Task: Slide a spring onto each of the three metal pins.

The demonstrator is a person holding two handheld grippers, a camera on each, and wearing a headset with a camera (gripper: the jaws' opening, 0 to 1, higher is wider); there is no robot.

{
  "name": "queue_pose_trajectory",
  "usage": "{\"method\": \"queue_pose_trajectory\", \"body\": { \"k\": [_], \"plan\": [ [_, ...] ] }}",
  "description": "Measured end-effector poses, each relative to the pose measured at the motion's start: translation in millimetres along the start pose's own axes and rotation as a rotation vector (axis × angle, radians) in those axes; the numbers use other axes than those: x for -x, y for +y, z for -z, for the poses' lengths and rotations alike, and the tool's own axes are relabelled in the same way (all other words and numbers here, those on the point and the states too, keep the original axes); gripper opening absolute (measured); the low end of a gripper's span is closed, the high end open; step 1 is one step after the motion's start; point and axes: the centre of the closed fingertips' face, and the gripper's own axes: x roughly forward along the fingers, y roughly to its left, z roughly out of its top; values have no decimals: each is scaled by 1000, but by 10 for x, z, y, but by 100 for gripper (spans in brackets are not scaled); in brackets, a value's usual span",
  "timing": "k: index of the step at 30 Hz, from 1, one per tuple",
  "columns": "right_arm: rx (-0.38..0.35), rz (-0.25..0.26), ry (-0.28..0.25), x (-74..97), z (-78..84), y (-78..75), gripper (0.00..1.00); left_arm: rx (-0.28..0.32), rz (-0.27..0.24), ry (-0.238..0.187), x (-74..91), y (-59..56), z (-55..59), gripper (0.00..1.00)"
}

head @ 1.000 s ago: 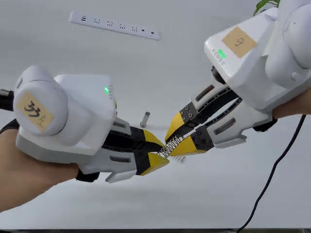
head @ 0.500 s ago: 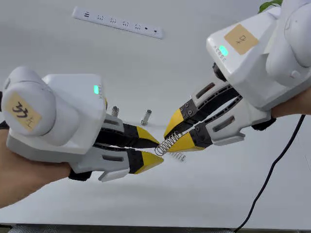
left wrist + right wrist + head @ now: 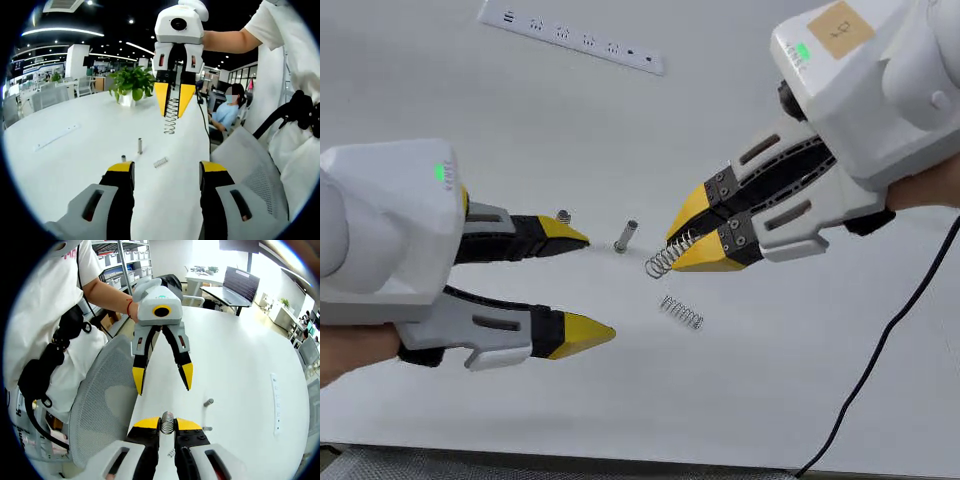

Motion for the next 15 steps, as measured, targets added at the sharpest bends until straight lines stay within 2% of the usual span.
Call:
{"method": "queue_pose_trajectory", "body": {
  "k": [8, 12, 15],
  "plan": [
    [-40, 83, 55, 44, 85, -337, 6, -7, -50, -10, 172, 171, 145, 73],
    [-49, 104, 85, 16, 119, -440, 6, 6, -57, -8, 226, 219, 216, 80],
    [-52, 109, 109, -23, 161, -522, 6, 4, -62, -34, 256, 247, 227, 89]
  ]
}}
